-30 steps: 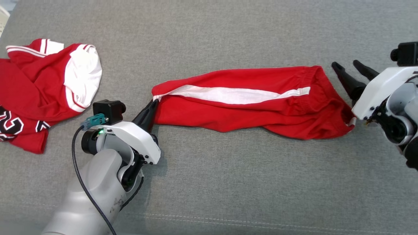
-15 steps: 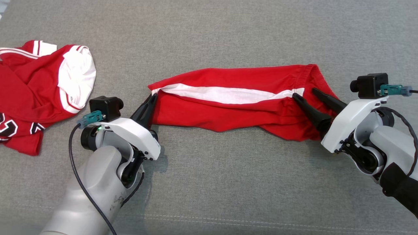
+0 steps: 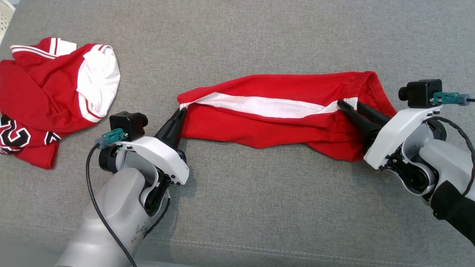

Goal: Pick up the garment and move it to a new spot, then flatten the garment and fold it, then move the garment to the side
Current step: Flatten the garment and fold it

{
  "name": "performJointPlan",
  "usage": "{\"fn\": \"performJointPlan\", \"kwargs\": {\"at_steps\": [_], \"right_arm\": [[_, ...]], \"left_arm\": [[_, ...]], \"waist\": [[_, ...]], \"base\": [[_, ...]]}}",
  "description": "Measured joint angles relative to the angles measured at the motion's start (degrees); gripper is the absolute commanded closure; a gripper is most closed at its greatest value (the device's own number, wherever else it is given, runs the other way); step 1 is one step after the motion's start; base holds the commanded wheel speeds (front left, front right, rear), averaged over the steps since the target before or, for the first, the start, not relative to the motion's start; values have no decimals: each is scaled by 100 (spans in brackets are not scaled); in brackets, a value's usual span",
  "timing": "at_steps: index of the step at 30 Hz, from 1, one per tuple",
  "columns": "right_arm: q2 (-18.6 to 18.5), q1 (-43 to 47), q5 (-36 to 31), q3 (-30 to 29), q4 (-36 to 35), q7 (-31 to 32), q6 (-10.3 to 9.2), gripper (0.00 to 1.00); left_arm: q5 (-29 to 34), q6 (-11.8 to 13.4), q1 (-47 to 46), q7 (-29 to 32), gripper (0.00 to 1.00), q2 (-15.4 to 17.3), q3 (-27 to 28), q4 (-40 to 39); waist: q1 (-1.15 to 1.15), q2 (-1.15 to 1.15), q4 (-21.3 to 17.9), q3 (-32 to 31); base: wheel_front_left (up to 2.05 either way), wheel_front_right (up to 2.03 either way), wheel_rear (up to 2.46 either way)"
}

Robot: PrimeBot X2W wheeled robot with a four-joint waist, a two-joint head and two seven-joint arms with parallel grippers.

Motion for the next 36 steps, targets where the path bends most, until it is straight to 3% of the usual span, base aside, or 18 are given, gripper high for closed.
{"fn": "performJointPlan", "kwargs": {"at_steps": [1, 3, 4, 5, 14, 20, 26, 30, 36], "right_arm": [[-2, 0, 1, 12, 4, 0, 0, 64], [-4, -1, 5, 27, 4, 0, 0, 78], [-5, -1, 27, 34, 3, 0, 0, 86], [-8, -2, 47, 42, 2, -1, 0, 100], [-68, -279, 534, -308, -357, -132, 0, 100], [15, -1276, 893, -817, -121, 109, 0, 100], [97, -1942, 934, -1127, 51, -26, 0, 100], [-70, -1488, 1170, -979, -432, 301, 0, 100], [-550, 173, 1780, -345, -1311, 1439, -1, 100]], "left_arm": [[30, 0, 0, 1, 100, -3, 5, -5], [63, 0, 0, 0, 100, -8, 14, -14], [70, 0, 0, 0, 100, -8, 23, -19], [90, 0, 0, 0, 100, -8, 34, -21], [66, 0, -166, 1, 100, 146, -32, -141], [-1023, 0, -1240, 649, 100, 548, 73, -297], [-1820, -1, -2060, 755, 100, 1047, 303, -771], [-2350, -1, -1733, 1282, 100, 1258, 93, -1012], [-3114, -1, 25, 2525, 100, 1604, -568, -1188]], "waist": [[0, 0, 0, -1], [0, 0, -6, -3], [0, 0, -11, -4], [0, 0, -18, -6], [0, 0, -53, -174], [0, 0, -84, -371], [0, 0, -120, -679], [0, 0, -127, -983], [0, 0, -137, -1535]], "base": [[0, 0, 0], [0, 0, 0], [0, 0, 0], [0, 0, 0], [0, 0, 0], [0, 0, 0], [0, 0, 0], [0, 0, 0], [0, 0, 0]]}}
